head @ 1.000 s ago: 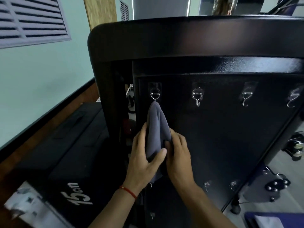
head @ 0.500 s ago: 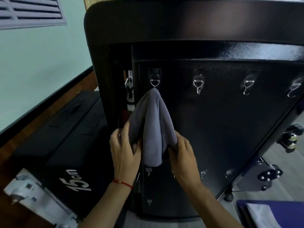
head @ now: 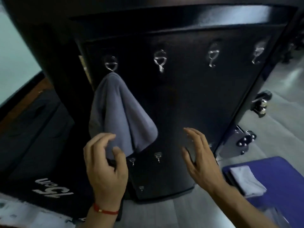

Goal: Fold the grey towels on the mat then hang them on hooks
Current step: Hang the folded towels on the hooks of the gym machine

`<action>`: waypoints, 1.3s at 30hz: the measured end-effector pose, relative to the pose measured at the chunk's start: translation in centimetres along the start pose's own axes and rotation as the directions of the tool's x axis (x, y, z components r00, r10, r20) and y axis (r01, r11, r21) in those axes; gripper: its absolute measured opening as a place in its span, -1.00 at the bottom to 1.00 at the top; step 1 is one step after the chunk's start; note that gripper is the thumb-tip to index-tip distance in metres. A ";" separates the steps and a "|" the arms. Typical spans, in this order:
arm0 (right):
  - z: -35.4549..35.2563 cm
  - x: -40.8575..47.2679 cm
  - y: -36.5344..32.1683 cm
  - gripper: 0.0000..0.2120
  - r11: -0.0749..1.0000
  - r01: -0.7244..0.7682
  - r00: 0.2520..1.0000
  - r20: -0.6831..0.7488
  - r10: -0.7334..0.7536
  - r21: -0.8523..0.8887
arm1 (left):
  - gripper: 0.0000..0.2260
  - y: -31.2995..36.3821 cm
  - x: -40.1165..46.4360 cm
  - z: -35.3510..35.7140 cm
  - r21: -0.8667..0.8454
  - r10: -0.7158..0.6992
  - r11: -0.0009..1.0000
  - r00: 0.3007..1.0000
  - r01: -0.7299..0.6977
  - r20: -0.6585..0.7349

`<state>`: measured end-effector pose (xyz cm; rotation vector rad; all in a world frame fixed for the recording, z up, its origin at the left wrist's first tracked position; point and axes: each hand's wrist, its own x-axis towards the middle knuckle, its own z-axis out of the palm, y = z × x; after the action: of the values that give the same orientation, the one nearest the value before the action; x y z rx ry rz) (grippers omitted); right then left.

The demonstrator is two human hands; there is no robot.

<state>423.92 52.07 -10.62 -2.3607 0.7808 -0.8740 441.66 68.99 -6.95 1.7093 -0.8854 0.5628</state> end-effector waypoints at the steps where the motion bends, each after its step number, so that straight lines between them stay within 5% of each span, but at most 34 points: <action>1: -0.8 -0.9 1.7 -0.52 1.000 -0.021 1.000 0.010 0.021 -0.019 | -0.80 1.0 -1.1 0.7 -0.029 0.053 0.998 0.998 -0.052 0.034; 3: -2.4 -3.1 5.4 -0.54 0.996 -0.075 0.997 0.028 0.076 -0.039 | -0.81 2.7 -3.8 2.7 -0.093 0.107 0.991 0.982 -0.094 0.155; 6: -4.6 -6.7 11.8 -0.57 0.983 -0.150 0.982 0.096 0.161 -0.109 | -0.73 4.9 -8.1 7.1 -0.180 0.046 0.983 0.886 0.043 0.462; 9: -7.3 -11.0 20.2 -0.61 0.954 -0.250 0.944 0.178 0.277 -0.163 | -0.61 8.2 -13.1 13.9 -0.095 -0.032 0.982 0.634 0.165 0.773; 12: -10.3 -15.7 30.2 -0.66 0.896 -0.379 0.865 0.253 0.432 -0.232 | -0.60 12.6 -18.6 22.7 -0.020 -0.072 0.980 0.440 0.200 0.895; 16: -14.5 -22.4 44.5 -0.64 0.750 -0.590 0.684 0.309 0.661 -0.299 | -0.61 18.5 -27.1 36.3 0.064 -0.102 0.983 0.222 0.172 0.970; 21: -17.9 -30.3 59.5 -0.63 0.505 -0.751 0.348 0.394 0.851 -0.427 | -0.59 22.2 -38.3 50.6 0.178 -0.177 0.971 -0.024 0.162 0.984; 24: -17.4 -34.7 67.5 -0.70 0.432 -0.754 0.241 0.402 0.883 -0.496 | -0.59 22.6 -44.7 58.0 0.198 -0.194 0.964 -0.041 0.178 0.980; 29: -12.3 -39.8 79.7 -0.68 0.455 -0.656 0.184 0.458 0.870 -0.602 | -0.64 18.9 -54.9 67.1 0.256 -0.259 0.941 -0.015 0.219 0.966; 33: -6.2 -41.3 89.0 -0.54 0.552 -0.542 0.232 0.519 0.823 -0.634 | -0.64 14.0 -62.1 71.5 0.203 -0.201 0.953 -0.032 0.225 0.979; 39: 2.9 -42.1 99.9 -0.50 0.732 -0.281 0.344 0.647 0.680 -0.620 | -0.67 7.8 -69.5 75.9 0.321 -0.333 0.912 0.003 0.255 0.943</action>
<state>365.87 9.54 -91.70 -2.1936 1.1787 0.8176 388.42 15.27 -77.21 2.1759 -1.3451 -1.1975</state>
